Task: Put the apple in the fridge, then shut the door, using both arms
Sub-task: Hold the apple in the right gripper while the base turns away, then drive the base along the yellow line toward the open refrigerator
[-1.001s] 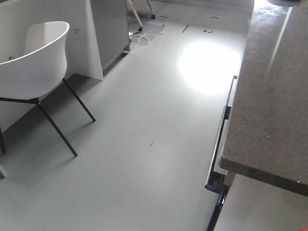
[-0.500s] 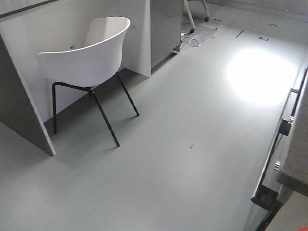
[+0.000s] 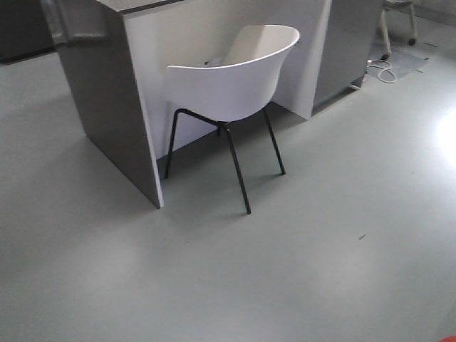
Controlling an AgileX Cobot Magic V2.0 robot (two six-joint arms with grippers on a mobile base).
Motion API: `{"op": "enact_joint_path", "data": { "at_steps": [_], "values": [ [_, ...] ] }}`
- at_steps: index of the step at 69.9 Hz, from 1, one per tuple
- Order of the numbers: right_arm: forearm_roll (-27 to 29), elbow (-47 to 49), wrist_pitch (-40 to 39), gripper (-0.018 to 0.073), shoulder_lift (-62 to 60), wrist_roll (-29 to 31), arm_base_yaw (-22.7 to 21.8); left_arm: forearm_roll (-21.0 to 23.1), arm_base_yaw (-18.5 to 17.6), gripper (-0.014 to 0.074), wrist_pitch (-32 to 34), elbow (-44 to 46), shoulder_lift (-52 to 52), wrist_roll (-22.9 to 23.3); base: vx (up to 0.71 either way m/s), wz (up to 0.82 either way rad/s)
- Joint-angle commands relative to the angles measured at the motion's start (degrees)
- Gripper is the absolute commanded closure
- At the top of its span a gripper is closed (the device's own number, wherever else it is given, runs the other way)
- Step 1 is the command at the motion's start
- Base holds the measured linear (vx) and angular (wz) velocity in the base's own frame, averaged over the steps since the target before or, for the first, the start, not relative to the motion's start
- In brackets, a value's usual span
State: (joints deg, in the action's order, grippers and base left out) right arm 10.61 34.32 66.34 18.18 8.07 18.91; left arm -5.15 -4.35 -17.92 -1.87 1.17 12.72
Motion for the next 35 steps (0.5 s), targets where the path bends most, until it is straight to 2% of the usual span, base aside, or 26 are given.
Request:
{"op": "enact_joint_path", "data": {
  "at_steps": [1, 35],
  "values": [
    [0.5, 1.5, -3.5, 0.0179, 0.5, 0.2, -0.1, 0.0, -0.2, 0.0603, 3.6, 1.8, 0.3, 0.5, -0.01, 0.54],
    [0.5, 1.5, -3.5, 0.0179, 0.5, 0.2, -0.1, 0.0, -0.2, 0.0603, 3.6, 1.8, 0.3, 0.5, 0.00, 0.50]
  ]
}}
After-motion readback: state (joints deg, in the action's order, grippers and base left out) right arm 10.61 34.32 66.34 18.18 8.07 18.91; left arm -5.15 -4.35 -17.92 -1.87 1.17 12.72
